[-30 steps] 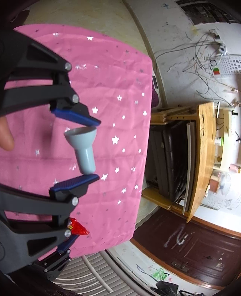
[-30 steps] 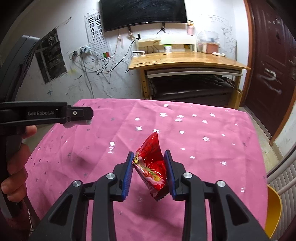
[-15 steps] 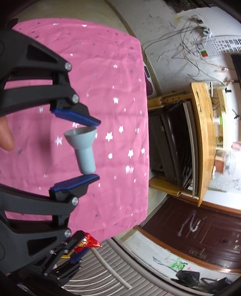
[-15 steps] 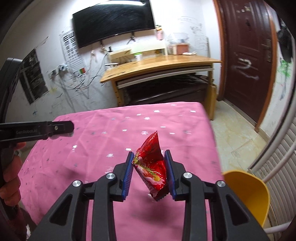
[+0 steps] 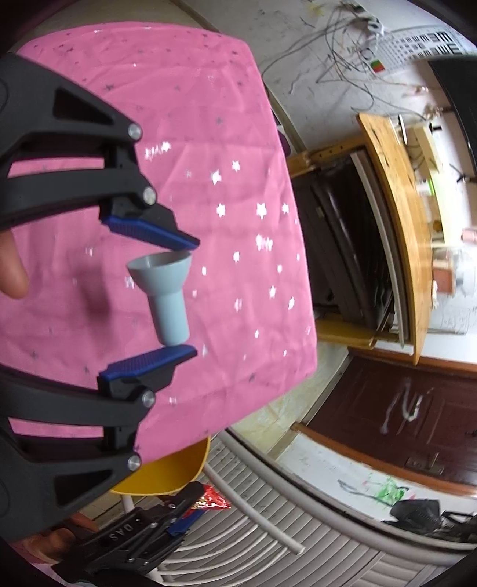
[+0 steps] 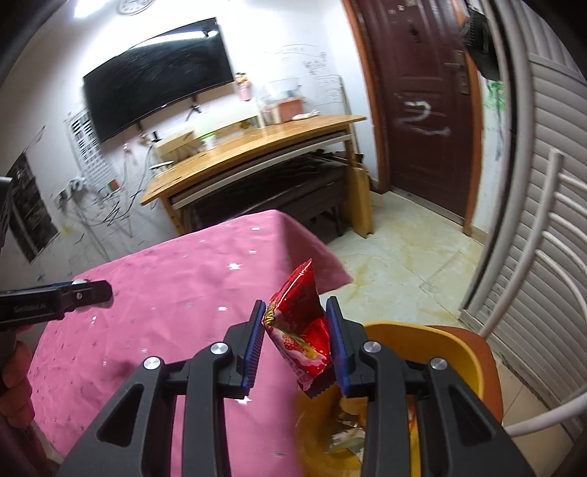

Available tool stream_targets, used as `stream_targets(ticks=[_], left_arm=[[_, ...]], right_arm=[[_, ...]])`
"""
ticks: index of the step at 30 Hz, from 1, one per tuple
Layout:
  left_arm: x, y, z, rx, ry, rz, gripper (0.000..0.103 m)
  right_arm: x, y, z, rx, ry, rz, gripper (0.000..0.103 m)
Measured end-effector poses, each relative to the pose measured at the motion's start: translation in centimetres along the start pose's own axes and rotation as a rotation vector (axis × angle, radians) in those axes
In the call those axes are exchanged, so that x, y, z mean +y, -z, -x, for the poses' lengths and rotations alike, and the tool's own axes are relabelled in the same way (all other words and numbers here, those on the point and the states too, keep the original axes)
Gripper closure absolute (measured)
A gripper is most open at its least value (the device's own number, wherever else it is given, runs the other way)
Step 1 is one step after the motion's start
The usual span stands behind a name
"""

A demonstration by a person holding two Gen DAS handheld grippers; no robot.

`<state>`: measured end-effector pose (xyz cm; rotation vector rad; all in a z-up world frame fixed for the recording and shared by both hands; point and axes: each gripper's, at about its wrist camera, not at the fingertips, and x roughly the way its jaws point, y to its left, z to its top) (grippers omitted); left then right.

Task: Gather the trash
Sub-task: 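Carry funnel and wrapper to the yellow bin and open both tools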

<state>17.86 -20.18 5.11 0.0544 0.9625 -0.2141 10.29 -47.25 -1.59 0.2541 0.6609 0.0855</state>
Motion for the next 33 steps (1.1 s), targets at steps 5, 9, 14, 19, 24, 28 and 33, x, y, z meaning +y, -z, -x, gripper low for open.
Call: stream_targets(ticks=[5,9,14,19,24,28,33], left_arm=[[-3.0,0.2,-0.7,0.015,0.021,-0.043,0.052],[-5.2,0.1,-1.2,0.024,0.034,-0.080,0.052],[-7.9,0.2,-2.0,0.041,0.047,-0.125,0.052],[-10.5,0.3,-2.4,0.054,0.073,-0.166,0.052],[-13.3,0.5,-2.7,0.064,0.102,-0.213,0.052],[-14.6,0.7,-3.1,0.078,0.121,-0.228,0.052],[-15.9,0.8,-3.6,0.112,0.184,-0.225,0.052]], right_arm=[[-2.5,0.6,0.0,-0.003,0.045,-0.039,0.075],[-4.4,1.4,-0.3,0.006,0.067,-0.069,0.075],[-6.2,1.8,-1.1,0.036,0.082,-0.092,0.075],[-7.7,2.2,-1.8,0.077,0.086,-0.139,0.066],[-9.2,2.7,-1.7,0.088,0.090,-0.186,0.057],[-9.5,2.9,-1.4,0.084,0.083,-0.200,0.053],[-10.9,2.7,0.0,0.032,0.118,-0.250,0.052]])
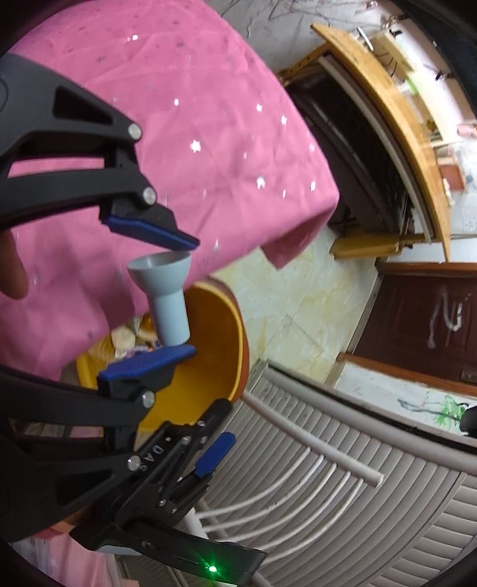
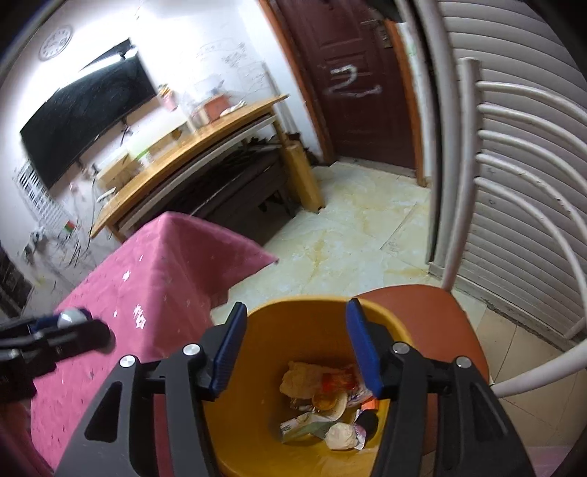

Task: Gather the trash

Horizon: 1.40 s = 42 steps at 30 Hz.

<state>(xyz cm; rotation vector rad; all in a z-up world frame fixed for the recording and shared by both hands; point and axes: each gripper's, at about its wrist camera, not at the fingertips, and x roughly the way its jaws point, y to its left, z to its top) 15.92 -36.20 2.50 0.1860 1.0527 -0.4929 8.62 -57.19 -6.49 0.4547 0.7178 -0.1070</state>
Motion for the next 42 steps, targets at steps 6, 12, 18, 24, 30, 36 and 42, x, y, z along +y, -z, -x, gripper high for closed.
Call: stream_targets(ticks=[6,12,18,24,30,36,42], left_arm=[[-1.7,-0.3,-1.5,0.034,0.117,0.000,0.052],[-3.3,-0.1,-2.6,0.050,0.182,-0.028,0.051],[-3.6,0.1,-2.2,0.035,0.170,-0.045,0.037],[-1.8,0.6,-1.0,0.002,0.141,-0.023,0.030],[2.0,1.9,1.3,-0.073,0.104,0.026,0.017],[6.7,4.7,3.4,-0.143,0.037,0.081,0.015],[11.1,7.9,5.7,-0.200,-0.055,0.129,0.015]], right_arm=[[-3.3,-0.4,1.4,-0.050,0.060,-0.082,0.047],[-4.8,-0.5,2.1,-0.077,0.066,-0.126,0.045],[-4.9,-0.4,2.3,-0.085,0.063,-0.128,0.045],[-4.1,-0.4,2.6,-0.093,0.048,-0.112,0.044],[-1.9,-0.3,3.0,-0.115,0.002,-0.079,0.032],[2.7,0.0,3.1,-0.124,-0.089,-0.016,0.019],[8.8,0.9,3.0,-0.102,-0.153,0.112,0.017]])
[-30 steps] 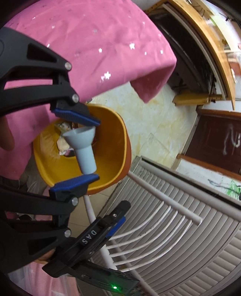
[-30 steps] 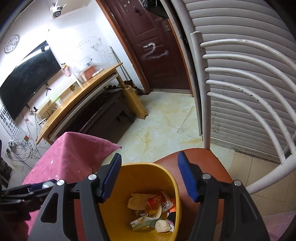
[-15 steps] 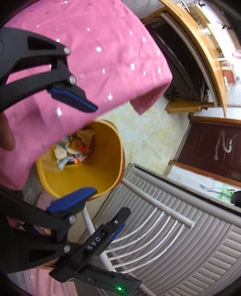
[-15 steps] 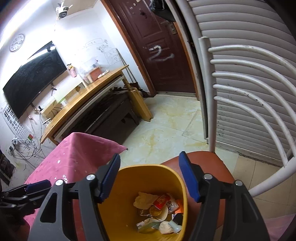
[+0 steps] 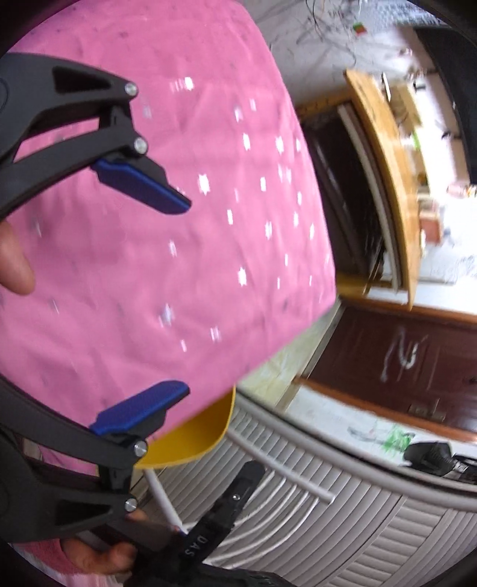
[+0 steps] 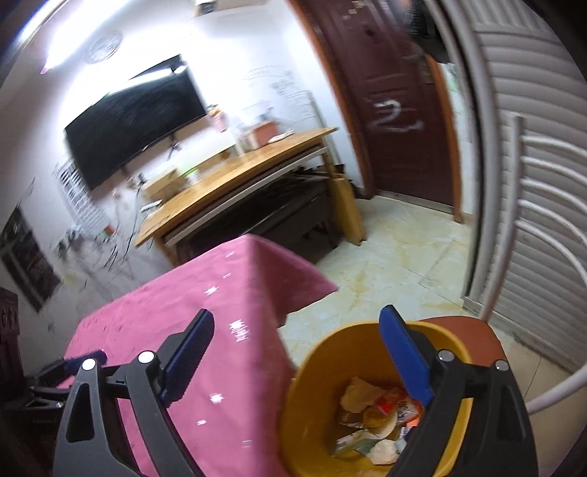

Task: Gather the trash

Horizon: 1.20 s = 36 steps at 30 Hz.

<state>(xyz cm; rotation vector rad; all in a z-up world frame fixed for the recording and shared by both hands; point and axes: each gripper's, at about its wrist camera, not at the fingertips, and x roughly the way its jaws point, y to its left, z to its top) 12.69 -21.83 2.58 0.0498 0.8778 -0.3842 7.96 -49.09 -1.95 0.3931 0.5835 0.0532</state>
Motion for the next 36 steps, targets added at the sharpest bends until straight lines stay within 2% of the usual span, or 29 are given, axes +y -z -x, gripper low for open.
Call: stream_targets(ticks=[6,12,18,24,36], left_arm=[[4.7,1.8,2.9,-0.053,-0.067,0.061,0.014],[8.6,3.2,5.1,-0.119,-0.132,0.130,0.011],[11.8,4.7,7.0,-0.154,-0.181,0.190,0.011],[14.4,6.3,8.6,-0.172,-0.205,0.224,0.011],[17.2,8.1,10.2,-0.173,-0.203,0.260,0.010]], right_arm=[[4.9,1.0,-0.6,0.032,-0.049,0.081,0.016],[9.5,1.9,0.1,0.009,-0.107,0.154,0.011],[14.5,3.7,0.7,-0.009,-0.156,0.244,0.008],[19.0,5.4,0.4,0.013,-0.191,0.324,0.008],[22.2,6.9,0.0,0.042,-0.206,0.366,0.008]])
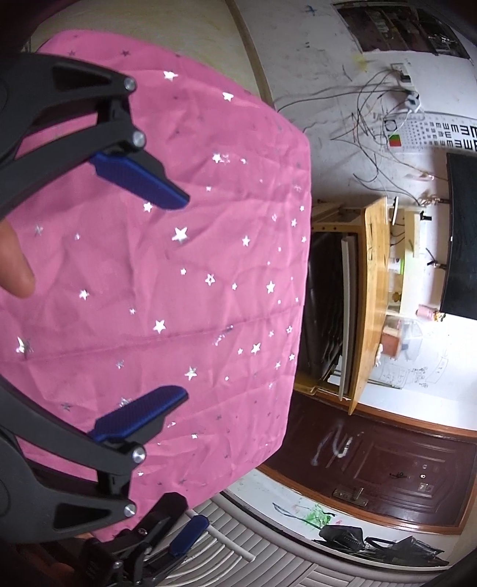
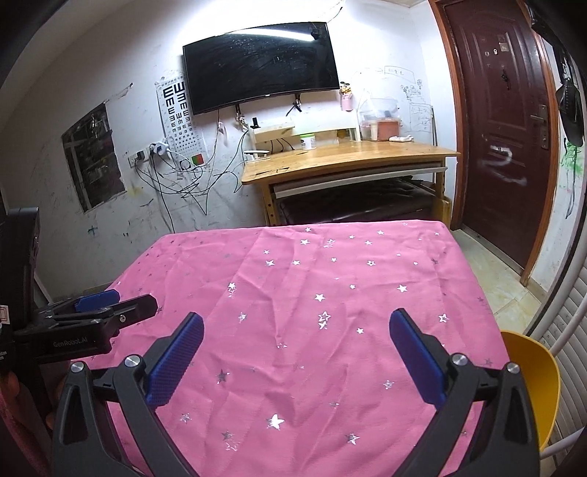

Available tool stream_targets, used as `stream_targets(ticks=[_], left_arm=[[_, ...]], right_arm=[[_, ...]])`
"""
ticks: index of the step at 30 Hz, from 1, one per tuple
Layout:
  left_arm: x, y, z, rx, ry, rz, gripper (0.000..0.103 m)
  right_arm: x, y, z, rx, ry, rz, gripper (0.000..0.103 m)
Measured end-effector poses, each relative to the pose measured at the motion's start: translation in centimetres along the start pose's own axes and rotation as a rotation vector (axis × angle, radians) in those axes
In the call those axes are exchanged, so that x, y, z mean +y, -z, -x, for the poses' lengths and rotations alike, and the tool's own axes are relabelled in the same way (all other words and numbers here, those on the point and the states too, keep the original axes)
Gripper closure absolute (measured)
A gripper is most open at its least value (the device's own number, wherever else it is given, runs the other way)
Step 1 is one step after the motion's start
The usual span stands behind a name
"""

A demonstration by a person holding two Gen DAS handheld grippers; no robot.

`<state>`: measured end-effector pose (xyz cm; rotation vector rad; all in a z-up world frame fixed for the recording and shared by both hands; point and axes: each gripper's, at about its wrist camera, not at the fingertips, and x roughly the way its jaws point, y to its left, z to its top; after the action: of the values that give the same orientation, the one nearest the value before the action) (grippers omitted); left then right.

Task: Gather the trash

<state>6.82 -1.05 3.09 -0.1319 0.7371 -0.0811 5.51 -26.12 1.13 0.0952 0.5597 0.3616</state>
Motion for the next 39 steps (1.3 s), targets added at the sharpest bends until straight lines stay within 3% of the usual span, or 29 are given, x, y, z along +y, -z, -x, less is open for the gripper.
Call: stream_targets(ticks=[39], left_arm=[[0.45,0.35,-0.48,0.021,0.002,0.017,0.010]], right_arm=[[0.18,-0.10,-0.30,0.004,-0.001,0.004,0.008]])
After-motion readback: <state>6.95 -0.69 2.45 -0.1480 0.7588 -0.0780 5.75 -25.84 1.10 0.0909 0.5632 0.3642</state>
